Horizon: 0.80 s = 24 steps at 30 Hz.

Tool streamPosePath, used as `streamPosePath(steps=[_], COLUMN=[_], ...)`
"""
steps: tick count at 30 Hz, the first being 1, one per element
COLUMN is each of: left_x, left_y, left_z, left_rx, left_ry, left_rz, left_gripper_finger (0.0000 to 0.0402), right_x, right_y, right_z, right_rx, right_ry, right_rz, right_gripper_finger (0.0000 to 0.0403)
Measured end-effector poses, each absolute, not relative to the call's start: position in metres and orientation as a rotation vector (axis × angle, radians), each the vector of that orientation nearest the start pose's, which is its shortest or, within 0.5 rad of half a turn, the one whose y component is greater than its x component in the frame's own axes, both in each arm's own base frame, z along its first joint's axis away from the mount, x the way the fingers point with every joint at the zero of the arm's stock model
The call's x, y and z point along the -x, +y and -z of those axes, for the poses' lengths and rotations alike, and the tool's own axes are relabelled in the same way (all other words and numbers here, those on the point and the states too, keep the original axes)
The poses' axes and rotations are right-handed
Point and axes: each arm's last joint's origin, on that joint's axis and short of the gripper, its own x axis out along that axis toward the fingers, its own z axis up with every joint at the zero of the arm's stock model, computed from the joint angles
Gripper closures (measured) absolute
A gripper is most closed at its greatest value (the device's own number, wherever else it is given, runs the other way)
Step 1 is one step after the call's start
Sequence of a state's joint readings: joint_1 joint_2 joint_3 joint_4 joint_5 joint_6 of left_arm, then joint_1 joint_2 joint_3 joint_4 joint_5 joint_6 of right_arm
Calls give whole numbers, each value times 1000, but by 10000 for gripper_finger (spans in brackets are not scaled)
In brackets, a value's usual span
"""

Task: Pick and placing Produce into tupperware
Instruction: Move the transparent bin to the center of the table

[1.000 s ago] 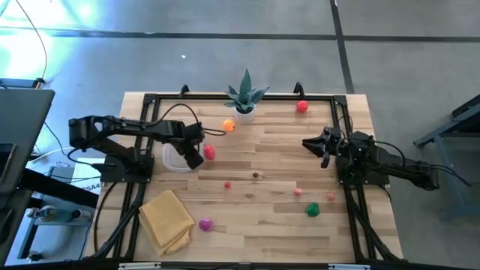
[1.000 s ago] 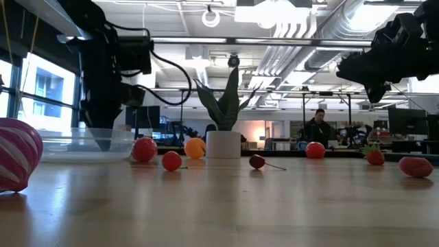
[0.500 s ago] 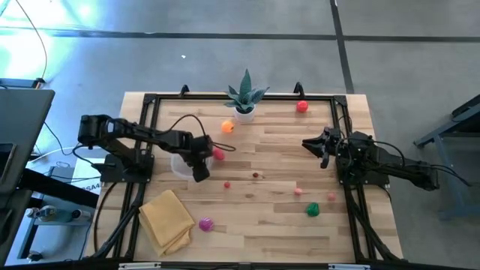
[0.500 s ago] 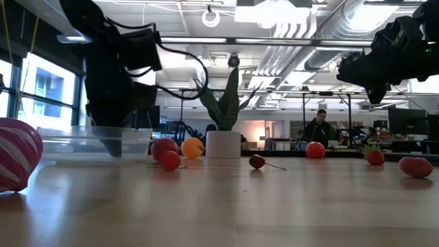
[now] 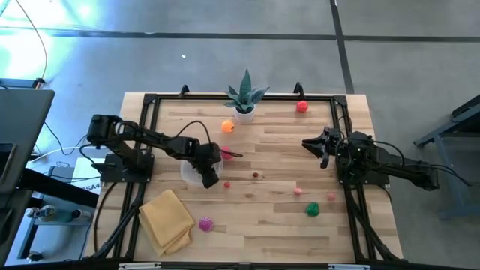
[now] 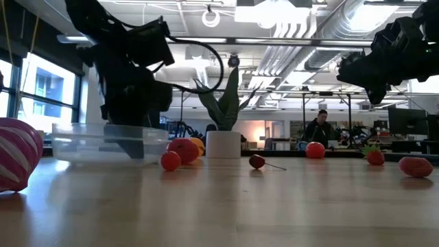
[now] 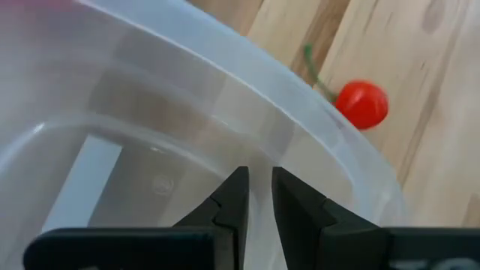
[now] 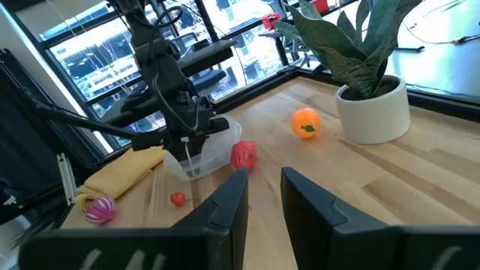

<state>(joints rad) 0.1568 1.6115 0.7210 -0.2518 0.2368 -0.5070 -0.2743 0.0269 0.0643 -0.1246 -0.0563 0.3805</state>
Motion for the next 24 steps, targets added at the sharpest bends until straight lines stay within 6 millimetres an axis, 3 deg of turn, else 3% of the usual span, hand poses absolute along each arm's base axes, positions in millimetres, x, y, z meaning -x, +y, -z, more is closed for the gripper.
streamPosePath(steps=[7,13,24], left_x=[-304,-328,-361], left_y=[40,44,38], left_z=[-138,-133,-137], left_rx=[633,589,550], left_ry=[1104,1193,1188], left_rz=[-137,-113,-13], left_gripper_finger=[348,348,348], right_x=[-92,-92,-92], right_y=[-24,-24,-24], right_z=[-170,-170,-170], right_rx=[-395,-388,-374], right_ry=[59,62,65], right_rz=[235,231,225], right_gripper_finger=[332,332,332])
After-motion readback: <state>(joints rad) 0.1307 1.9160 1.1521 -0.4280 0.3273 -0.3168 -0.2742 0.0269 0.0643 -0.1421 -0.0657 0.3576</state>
